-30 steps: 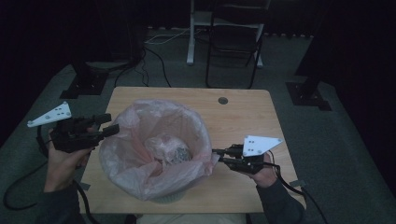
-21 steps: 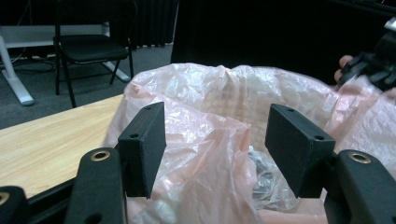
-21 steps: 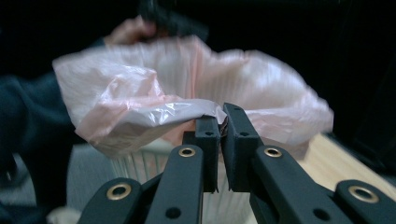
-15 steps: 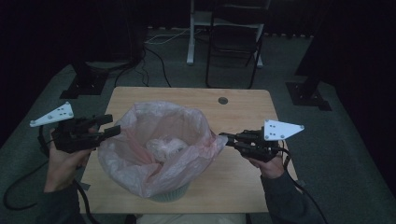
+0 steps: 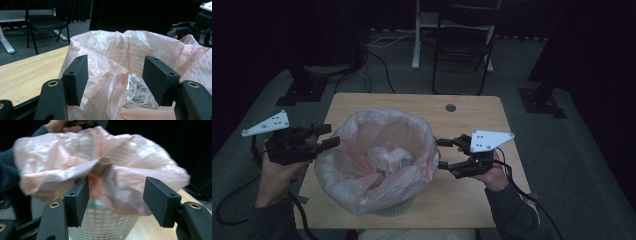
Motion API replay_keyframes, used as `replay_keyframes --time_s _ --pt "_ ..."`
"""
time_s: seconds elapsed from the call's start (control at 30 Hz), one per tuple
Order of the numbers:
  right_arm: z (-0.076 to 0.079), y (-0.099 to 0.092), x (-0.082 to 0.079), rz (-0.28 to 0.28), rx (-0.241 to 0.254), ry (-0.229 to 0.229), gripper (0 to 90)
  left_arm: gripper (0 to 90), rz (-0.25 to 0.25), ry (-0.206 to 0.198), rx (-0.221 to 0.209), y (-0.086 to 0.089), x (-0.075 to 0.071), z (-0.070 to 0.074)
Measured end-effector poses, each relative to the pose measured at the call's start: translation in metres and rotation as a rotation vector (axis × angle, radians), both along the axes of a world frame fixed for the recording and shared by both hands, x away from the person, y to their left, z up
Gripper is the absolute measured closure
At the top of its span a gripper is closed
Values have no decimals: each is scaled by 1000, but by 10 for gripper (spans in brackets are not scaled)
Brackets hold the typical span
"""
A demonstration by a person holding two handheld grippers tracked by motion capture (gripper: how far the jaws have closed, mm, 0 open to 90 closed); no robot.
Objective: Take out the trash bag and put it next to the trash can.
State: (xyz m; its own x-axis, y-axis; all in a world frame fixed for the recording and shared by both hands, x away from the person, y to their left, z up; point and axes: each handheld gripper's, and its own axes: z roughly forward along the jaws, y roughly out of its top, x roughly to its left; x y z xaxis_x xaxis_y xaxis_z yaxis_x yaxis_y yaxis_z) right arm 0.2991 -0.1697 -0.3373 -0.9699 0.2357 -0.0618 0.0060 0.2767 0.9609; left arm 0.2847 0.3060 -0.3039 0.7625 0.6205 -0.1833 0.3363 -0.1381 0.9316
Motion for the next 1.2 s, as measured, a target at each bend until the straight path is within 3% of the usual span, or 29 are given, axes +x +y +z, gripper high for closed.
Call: replay_keyframes --time_s 0.23,0.33,0.4,0.43,0.47,0.63,0.7,0.73,0.77,0.9,0.97,1.0,1.03,1.1,1.2 --pt "-2 3 -3 32 -23 -4 326 376 2 -1 1 2 -2 1" --pt "1 8 1 24 -31 -3 488 377 6 6 4 1 1 -2" --pt "1 9 2 19 -27 -10 526 378 6 8 3 1 1 -2" --pt "0 9 5 20 -13 5 684 378 6 9 -1 2 1 -2" --pt "-1 10 7 16 -9 7 722 378 8 8 0 2 1 -1" --pt "2 9 9 -13 17 -4 801 385 20 6 9 5 -2 0" --pt "8 6 9 -31 57 -20 810 386 18 5 7 6 -2 1" --pt "14 2 9 3 146 -8 811 388 13 7 16 5 -3 1" --pt "17 0 10 16 183 -4 810 387 10 9 26 4 -3 1" --pt "18 0 12 16 184 -2 802 387 1 15 41 2 -2 0" --pt "13 3 12 7 133 -2 708 439 -1 25 66 -1 0 -2" --pt "13 3 12 7 133 -2 708 472 -1 25 66 -1 0 -2" --pt "9 6 13 -7 83 -5 588 525 9 31 82 -4 2 -3" --pt "6 10 14 -50 26 -18 468 605 10 39 86 -6 3 -4" --pt "4 14 16 -85 -28 -22 401 692 8 50 88 -10 6 -5"
